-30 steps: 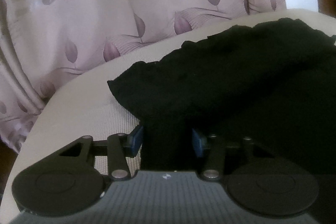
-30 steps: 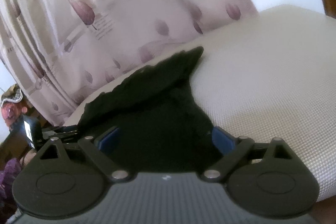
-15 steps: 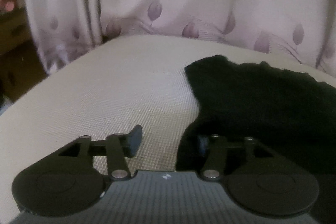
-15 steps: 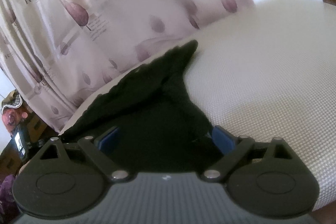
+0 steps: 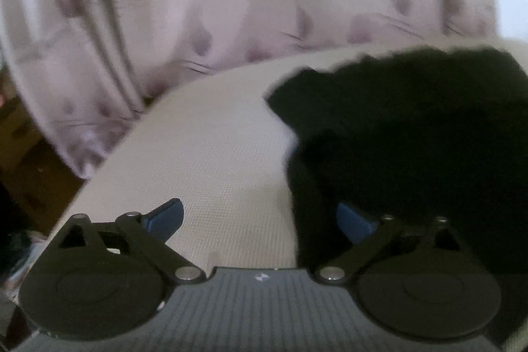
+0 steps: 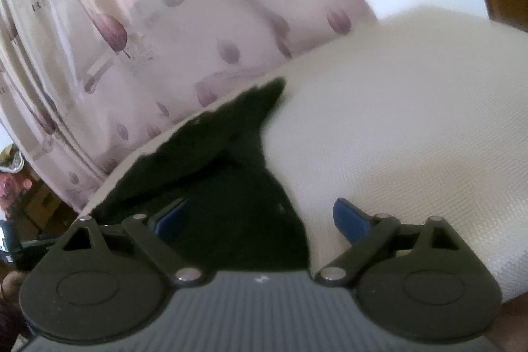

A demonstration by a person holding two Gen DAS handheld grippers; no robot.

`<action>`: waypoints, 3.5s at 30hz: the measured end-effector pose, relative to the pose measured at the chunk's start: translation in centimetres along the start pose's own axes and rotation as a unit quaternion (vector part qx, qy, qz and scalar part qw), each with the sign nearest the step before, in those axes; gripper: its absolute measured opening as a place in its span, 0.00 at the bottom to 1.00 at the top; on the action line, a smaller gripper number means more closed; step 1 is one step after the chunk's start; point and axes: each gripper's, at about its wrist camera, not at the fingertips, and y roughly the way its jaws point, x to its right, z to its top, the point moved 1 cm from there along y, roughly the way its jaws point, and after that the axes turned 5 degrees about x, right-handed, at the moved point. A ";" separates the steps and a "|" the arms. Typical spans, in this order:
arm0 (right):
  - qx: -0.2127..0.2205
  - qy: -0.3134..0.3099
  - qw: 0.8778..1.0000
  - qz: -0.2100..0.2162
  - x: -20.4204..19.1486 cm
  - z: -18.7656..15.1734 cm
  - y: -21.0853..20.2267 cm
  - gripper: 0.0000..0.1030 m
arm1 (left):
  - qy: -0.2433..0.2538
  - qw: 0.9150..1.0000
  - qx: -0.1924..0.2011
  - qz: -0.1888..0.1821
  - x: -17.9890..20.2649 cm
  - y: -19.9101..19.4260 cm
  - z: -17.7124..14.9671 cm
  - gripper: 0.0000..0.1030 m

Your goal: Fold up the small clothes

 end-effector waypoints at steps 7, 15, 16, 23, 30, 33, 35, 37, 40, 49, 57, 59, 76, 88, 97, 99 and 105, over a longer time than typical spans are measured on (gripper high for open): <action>-0.028 -0.063 0.998 0.005 -1.2 -1.6 0.2 0.93 | -0.055 0.997 -0.021 -0.056 -1.9 -1.5 -3.1 0.90; -0.056 -0.120 0.991 -0.006 -2.6 -2.2 1.5 0.21 | -0.112 0.987 -0.025 -0.108 -3.0 -2.2 -3.9 0.45; -0.060 -0.116 0.991 -0.004 -2.5 -2.0 1.4 0.21 | -0.112 0.987 -0.026 -0.116 -3.1 -2.3 -3.8 0.29; -0.063 -0.037 0.997 0.037 -1.7 -0.7 0.7 0.13 | -0.091 0.985 -0.038 -0.138 -2.5 -2.8 -3.3 0.09; -0.066 -0.022 0.996 0.046 -1.6 0.3 0.8 0.13 | -0.094 0.985 -0.055 -0.136 -3.6 -2.1 -3.0 0.72; -0.080 -0.029 0.996 0.033 -1.4 0.1 1.0 0.15 | -0.075 0.985 -0.058 -0.143 -3.0 -2.2 -3.3 0.74; -0.089 -0.041 0.995 0.026 -1.6 -0.2 1.2 0.25 | -0.075 0.984 -0.055 -0.149 -2.9 -2.2 -3.4 0.70; -0.092 -0.044 0.994 0.026 -1.6 -0.4 1.2 0.31 | -0.075 0.984 -0.052 -0.156 -2.7 -2.3 -3.3 0.56; -0.100 -0.051 0.993 0.023 -1.6 -0.9 1.6 0.31 | -0.075 0.983 -0.053 -0.160 -2.4 -2.5 -3.1 0.19; -0.094 0.050 0.987 0.123 -2.5 -0.5 2.0 0.09 | -0.202 0.956 -0.057 -0.207 -4.3 -2.2 -1.6 0.07; -0.039 0.127 0.973 0.191 -3.4 4.4 2.4 0.09 | -0.234 0.946 0.017 -0.225 -4.8 -2.1 2.9 0.07; -0.030 0.132 0.971 0.196 -3.6 5.4 3.1 0.10 | -0.253 0.940 0.026 -0.229 -4.9 -1.2 4.2 0.07; -0.008 0.188 0.974 0.123 0.6 13.7 18.9 0.10 | -0.354 0.924 0.028 -0.144 -5.7 12.7 11.0 0.08; 0.035 0.319 0.937 0.140 6.0 11.9 21.8 1.00 | -0.385 0.918 0.035 -0.084 -7.6 14.6 9.0 0.91; -0.004 -0.015 0.988 0.154 -5.4 10.7 15.0 0.62 | -0.232 0.960 0.086 -0.129 -3.7 8.1 8.7 0.67; -0.042 -0.085 0.983 0.158 -9.2 9.1 15.8 0.48 | -0.220 0.960 0.079 -0.156 -2.3 8.2 8.0 0.66; -0.135 -0.193 0.958 0.162 -16.3 4.6 21.0 0.42 | -0.226 0.958 0.066 -0.165 -0.7 9.3 5.5 0.65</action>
